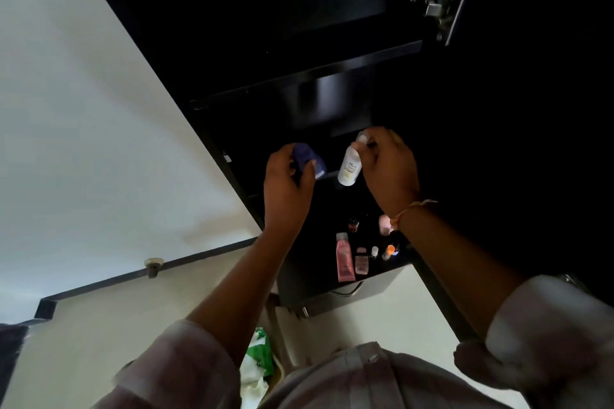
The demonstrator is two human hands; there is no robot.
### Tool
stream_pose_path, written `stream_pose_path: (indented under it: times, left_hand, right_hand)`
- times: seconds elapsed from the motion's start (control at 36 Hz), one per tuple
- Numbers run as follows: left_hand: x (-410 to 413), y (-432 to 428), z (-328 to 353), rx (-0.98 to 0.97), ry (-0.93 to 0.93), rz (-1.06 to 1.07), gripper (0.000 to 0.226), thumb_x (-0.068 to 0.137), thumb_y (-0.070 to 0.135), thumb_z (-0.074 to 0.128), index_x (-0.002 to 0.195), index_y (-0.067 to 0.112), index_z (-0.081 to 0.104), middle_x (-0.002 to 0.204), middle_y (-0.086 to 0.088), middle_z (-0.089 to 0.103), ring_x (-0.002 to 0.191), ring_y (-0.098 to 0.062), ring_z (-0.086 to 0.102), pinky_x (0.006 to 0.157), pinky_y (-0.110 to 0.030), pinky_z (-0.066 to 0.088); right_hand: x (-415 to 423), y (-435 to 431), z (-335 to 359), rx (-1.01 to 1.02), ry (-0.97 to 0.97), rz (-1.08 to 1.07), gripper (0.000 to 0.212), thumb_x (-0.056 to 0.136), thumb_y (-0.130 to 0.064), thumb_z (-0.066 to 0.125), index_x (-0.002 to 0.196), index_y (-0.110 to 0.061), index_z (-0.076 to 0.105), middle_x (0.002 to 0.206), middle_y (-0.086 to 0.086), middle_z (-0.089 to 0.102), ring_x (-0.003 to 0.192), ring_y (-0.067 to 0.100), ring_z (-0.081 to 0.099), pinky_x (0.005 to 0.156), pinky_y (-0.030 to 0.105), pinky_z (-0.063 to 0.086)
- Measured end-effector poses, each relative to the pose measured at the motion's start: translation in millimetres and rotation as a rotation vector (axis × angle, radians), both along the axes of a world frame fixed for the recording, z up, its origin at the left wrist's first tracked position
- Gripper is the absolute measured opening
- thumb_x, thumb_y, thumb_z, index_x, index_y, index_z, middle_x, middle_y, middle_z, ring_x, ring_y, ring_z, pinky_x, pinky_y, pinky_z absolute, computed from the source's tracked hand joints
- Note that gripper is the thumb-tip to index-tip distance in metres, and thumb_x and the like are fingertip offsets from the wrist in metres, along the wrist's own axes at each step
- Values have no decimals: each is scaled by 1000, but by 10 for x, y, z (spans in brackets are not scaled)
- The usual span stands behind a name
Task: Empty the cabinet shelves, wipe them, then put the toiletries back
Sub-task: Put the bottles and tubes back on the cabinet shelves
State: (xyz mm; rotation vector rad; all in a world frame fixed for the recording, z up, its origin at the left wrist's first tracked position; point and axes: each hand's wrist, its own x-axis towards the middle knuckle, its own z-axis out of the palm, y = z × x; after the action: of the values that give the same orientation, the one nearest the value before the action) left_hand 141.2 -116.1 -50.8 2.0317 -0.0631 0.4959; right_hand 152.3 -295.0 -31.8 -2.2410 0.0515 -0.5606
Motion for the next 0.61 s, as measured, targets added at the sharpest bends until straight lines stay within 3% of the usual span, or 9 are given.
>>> stream_pose_path:
  times: [0.17, 0.33, 0.44, 0.61]
  left_hand:
    - [311, 192, 147, 80, -46, 29, 34, 92, 31, 58, 125, 26, 51, 121, 5, 51, 110, -15, 58, 93, -41, 53]
    - [539, 301, 213, 177, -23, 58, 35, 94, 23, 59, 127, 14, 54, 122, -7, 54, 111, -20, 56, 92, -23, 44]
    - [629, 388, 147, 173, 32, 87, 34, 94, 22, 60, 126, 14, 55, 123, -9, 55, 112, -23, 56, 95, -28, 44]
    - [685, 460, 51, 133, 87, 112, 32, 94, 21, 61, 124, 14, 55, 121, -9, 55, 111, -25, 57, 95, -34, 48]
  right_hand:
    - [364, 40, 183, -53, 70, 24, 22, 92, -37, 59, 106, -21, 63, 105, 5, 69, 93, 29, 66, 77, 40, 55]
    - [603, 58, 268, -113, 112, 40, 24, 94, -35, 58, 107, -16, 64, 106, 10, 69, 94, 31, 65, 76, 31, 49]
    - [702, 99, 253, -125, 140, 41, 25, 93, -34, 58, 107, -14, 65, 105, 12, 69, 95, 34, 65, 80, 38, 54]
    - [816, 130, 222, -177, 172, 36, 27, 94, -34, 58, 113, -16, 64, 110, 14, 68, 101, 37, 63, 83, 38, 51]
